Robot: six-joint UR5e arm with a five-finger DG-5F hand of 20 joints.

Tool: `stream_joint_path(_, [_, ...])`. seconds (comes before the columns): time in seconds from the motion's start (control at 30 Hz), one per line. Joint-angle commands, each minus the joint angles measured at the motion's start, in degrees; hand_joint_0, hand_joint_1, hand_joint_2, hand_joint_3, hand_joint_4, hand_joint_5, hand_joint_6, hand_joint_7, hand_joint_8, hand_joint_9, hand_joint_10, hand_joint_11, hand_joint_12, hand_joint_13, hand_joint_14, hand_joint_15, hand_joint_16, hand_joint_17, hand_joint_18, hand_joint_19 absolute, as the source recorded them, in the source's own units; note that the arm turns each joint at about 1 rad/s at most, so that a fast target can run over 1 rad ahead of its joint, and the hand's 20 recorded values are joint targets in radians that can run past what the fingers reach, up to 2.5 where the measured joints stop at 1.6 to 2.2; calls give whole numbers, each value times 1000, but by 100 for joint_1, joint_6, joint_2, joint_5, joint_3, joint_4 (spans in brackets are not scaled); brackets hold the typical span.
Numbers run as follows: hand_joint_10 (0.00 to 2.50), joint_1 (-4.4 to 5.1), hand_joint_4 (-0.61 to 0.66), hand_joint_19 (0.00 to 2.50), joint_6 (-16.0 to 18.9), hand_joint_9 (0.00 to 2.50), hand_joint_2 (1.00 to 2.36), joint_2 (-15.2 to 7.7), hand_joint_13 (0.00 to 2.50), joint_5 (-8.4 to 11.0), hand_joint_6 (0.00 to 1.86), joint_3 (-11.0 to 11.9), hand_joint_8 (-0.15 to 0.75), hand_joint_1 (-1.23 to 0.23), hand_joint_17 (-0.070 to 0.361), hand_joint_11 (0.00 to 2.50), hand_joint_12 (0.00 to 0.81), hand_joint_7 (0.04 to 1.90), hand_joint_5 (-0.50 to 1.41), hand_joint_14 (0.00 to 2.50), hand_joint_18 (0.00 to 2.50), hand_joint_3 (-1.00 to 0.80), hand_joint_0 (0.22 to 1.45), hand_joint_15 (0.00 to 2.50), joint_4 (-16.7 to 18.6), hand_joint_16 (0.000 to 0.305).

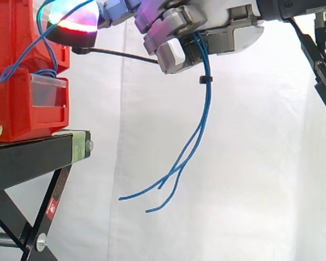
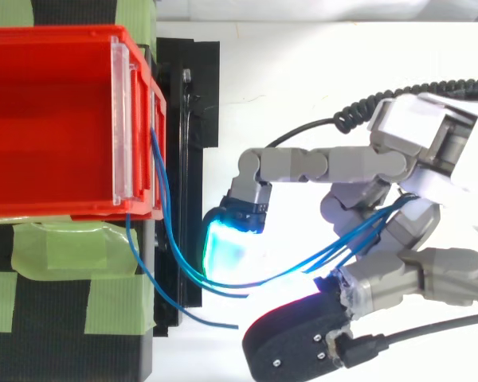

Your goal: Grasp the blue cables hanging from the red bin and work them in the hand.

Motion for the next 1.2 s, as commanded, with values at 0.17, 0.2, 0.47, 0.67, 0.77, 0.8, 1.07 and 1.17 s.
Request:
stream_joint_path(0.17, [2500, 3, 270, 648, -38, 1779, 1008, 0, 2021, -9, 4, 0, 535, -644, 178, 2500, 712, 1370, 433, 2500, 2500, -814, 857, 1972, 25, 237])
stream_joint_path(0.2, [2500, 3, 279, 648, -38, 1779, 1008, 0, 2021, -9, 4, 0, 535, -650, 178, 2500, 712, 1374, 431, 2500, 2500, -816, 854, 1972, 25, 237])
stream_joint_path(0.47, [2500, 12, 256, 648, -29, 1779, 1019, 0, 2021, -9, 3, 0, 535, -742, 178, 2500, 712, 1390, 402, 2500, 2500, -434, 943, 1972, 25, 237])
stream_joint_path(0.67, [2500, 3, 253, 648, -20, 1779, 1021, 0, 2021, -9, 1, 0, 535, -725, 178, 2500, 712, 1385, 394, 2500, 2500, -286, 985, 1972, 25, 237])
stream_joint_path(0.77, [2500, 3, 246, 648, -20, 1779, 1021, 0, 2021, -9, 2, 0, 535, -714, 178, 2500, 712, 1385, 393, 2500, 2500, -296, 1002, 1972, 25, 237])
stream_joint_path(0.8, [2500, 3, 240, 648, -20, 1779, 1021, 0, 2021, -9, 2, 0, 535, -709, 178, 2500, 712, 1382, 389, 2500, 2500, -306, 1010, 1972, 25, 237])
stream_joint_path(1.07, [2500, 3, 252, 648, 85, 1779, 1016, 0, 2021, -9, 4, 0, 535, -682, 178, 2500, 712, 1352, 361, 2500, 2500, -576, 911, 1972, 43, 237])
stream_joint_path(1.17, [2500, 3, 231, 648, 235, 1779, 1020, 0, 2021, 9, 0, 0, 535, -743, 178, 2500, 712, 1382, 313, 2500, 2500, -293, 923, 1972, 43, 237])
